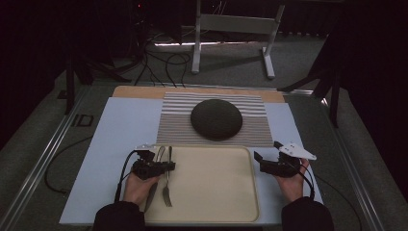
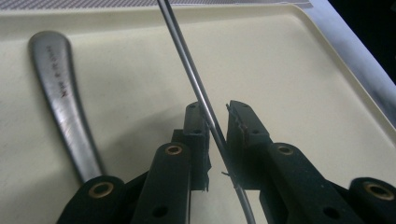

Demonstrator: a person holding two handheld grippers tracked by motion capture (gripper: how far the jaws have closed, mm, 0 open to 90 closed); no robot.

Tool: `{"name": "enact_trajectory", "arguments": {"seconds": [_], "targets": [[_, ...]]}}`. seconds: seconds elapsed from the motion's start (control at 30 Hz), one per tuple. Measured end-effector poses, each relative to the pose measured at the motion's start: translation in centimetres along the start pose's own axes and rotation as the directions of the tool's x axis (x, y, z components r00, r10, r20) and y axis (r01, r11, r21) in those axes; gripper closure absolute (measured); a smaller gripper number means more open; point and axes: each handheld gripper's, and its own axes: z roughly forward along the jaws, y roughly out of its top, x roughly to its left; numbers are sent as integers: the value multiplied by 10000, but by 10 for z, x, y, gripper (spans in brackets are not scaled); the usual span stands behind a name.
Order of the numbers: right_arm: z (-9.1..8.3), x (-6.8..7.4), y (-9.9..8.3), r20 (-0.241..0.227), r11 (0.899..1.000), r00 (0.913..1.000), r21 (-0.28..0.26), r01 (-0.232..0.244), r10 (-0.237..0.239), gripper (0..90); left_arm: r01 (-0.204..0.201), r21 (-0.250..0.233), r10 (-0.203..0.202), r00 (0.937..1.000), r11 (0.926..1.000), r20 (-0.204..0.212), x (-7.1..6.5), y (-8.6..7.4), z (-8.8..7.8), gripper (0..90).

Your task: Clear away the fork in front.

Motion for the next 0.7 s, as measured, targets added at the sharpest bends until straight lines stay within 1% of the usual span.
{"name": "enact_trajectory", "arguments": {"seconds": [0.03, 0.13, 0.27, 0.33, 0.43, 0.5, 0.53, 0.57, 0.6, 0.63, 0.7], "targets": [[0, 1, 0, 7, 10000, 10000, 5, 3, -3, 95, 21, -14, -21, 9999, 10000, -122, 1, -1, -1, 776], [0, 1, 0, -5, 10000, 10000, -15, -6, 6, 95, 9, -51, -10, 9998, 10000, -212, 1, -2, -2, 771], [-1, 0, 0, 32, 10000, 10000, -28, -50, 50, 95, -71, 174, 77, 9992, 9998, -381, 0, -3, 0, 765], [-1, 0, 0, 25, 10000, 10000, -35, -44, 44, 95, -91, 190, 98, 9991, 9998, -404, 0, -3, 0, 762], [-1, 0, 0, 23, 10000, 10000, -40, -37, 37, 95, -114, 192, 128, 9972, 9998, -736, 0, -3, 0, 754], [-1, 0, 0, 20, 10000, 10000, -47, -50, 50, 95, -137, 184, 152, 9962, 9997, -855, 0, -3, 0, 726], [-1, 0, 0, 19, 10000, 10000, -44, -58, 58, 95, -129, 157, 144, 9953, 9998, -962, 0, -3, -1, 702], [-1, 0, 0, 17, 10000, 10000, -48, -49, 49, 95, -141, 100, 150, 9950, 9999, -982, 0, -3, -1, 670], [-1, 0, 0, 22, 10000, 10000, -56, -47, 47, 95, -110, 33, 113, 9952, 9999, -974, 0, -3, -2, 659], [-1, 0, 1, 23, 10000, 10000, -61, -40, 41, 95, -87, -58, 80, 9939, 9999, -1100, 0, -3, -3, 633], [-1, 0, 1, 21, 10000, 10000, -87, -32, 32, 95, -50, -267, 19, 9931, 9996, -1177, 1, -2, -5, 572]]}}
